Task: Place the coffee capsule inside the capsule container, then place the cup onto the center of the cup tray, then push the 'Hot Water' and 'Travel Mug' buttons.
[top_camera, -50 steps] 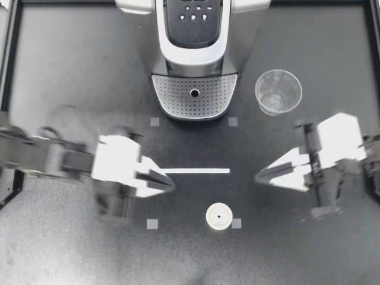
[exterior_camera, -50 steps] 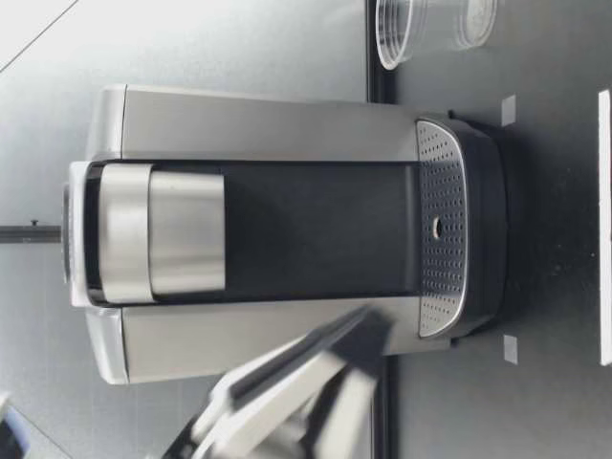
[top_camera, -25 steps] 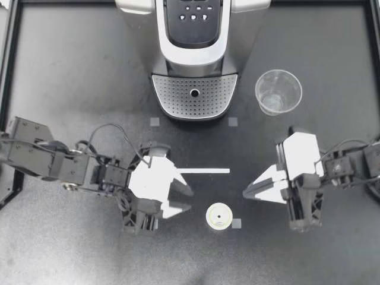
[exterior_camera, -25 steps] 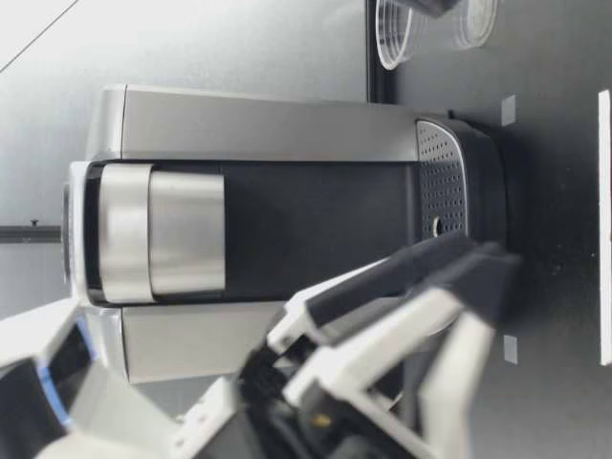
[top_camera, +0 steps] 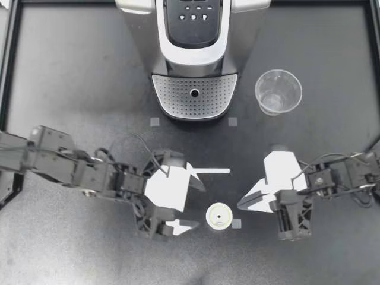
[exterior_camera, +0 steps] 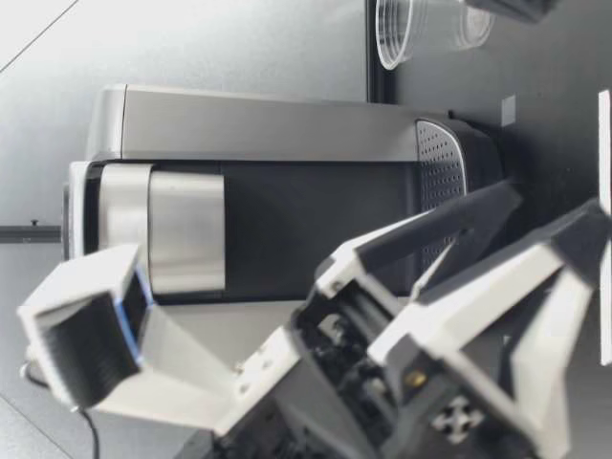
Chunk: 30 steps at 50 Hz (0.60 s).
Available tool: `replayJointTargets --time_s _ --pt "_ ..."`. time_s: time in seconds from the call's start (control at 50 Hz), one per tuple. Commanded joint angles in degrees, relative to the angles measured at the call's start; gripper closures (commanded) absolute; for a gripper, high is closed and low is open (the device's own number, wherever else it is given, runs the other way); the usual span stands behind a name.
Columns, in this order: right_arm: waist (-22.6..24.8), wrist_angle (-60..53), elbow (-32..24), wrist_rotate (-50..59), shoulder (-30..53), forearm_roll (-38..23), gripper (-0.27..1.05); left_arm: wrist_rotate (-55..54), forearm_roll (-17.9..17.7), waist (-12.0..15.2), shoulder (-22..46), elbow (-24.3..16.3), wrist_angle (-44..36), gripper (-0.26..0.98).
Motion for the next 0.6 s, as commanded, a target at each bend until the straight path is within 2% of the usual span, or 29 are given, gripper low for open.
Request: replayJointTargets --time_s 0.0,0.58 --pt "0.35 0.0 -1.41 0.09 0.26 0.0 0.71 0.0 0.18 -0.44 0.0 -2.02 -0.09 -0.11" --pt "0.7 0.0 -3.78 0.0 5.27 0.0 0.71 0.0 0.18 -0.62 4.83 -5.71 0.26 -0.11"
